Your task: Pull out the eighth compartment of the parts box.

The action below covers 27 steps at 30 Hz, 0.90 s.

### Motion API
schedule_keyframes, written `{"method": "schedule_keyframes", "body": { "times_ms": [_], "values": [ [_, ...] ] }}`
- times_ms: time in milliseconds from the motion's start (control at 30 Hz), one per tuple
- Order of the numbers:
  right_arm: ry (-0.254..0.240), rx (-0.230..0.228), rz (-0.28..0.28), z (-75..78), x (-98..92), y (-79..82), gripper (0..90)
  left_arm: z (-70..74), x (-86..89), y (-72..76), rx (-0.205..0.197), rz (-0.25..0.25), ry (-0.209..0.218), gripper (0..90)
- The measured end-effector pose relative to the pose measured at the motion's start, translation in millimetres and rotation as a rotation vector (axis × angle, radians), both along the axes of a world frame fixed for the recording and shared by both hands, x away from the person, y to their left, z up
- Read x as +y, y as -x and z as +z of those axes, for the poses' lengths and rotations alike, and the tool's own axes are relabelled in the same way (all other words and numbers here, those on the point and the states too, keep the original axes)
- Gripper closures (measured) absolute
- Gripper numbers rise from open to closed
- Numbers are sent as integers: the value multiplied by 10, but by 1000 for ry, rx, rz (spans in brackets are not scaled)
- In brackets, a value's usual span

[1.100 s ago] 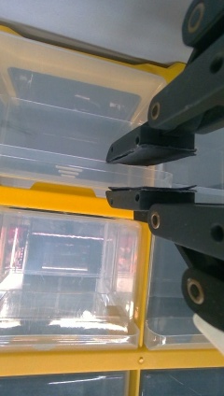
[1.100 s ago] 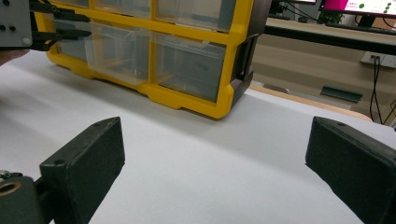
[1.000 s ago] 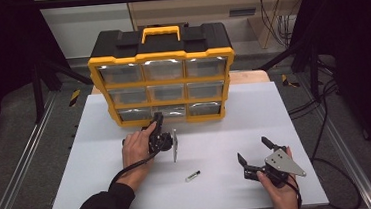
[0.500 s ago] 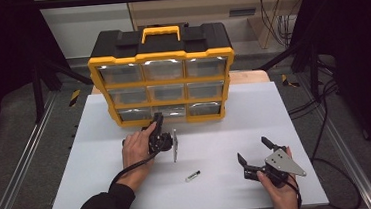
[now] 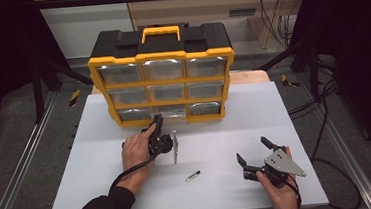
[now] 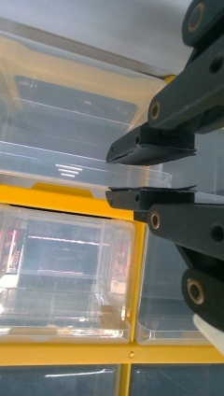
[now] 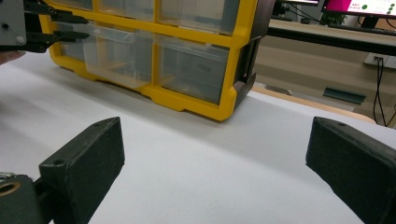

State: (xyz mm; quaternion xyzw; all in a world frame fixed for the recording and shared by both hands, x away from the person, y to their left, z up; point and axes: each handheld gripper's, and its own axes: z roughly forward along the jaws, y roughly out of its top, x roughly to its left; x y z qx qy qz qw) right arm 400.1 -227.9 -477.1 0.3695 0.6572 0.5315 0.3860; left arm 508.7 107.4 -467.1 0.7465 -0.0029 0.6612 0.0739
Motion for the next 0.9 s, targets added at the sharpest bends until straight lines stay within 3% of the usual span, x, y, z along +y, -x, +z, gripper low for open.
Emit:
{"method": "schedule_keyframes", "body": {
  "times_ms": [267, 367, 433, 600, 900],
  "values": [
    [5, 0, 0, 5, 8, 4, 48, -5, 14, 19, -11, -14, -2, 767],
    [-6, 7, -4, 2, -1, 4, 48, 9, 15, 19, 12, -15, 25, 766],
    [-24, 0, -15, 16, -30, -1, 49, 13, 20, 28, 12, -14, 11, 766],
    [17, 3, -5, -6, -1, 18, 49, 4, 13, 34, 6, -12, 16, 766],
    [15, 4, -11, -3, 23, 12, 48, 20, 8, 59, 11, -5, 15, 766]
  ]
}}
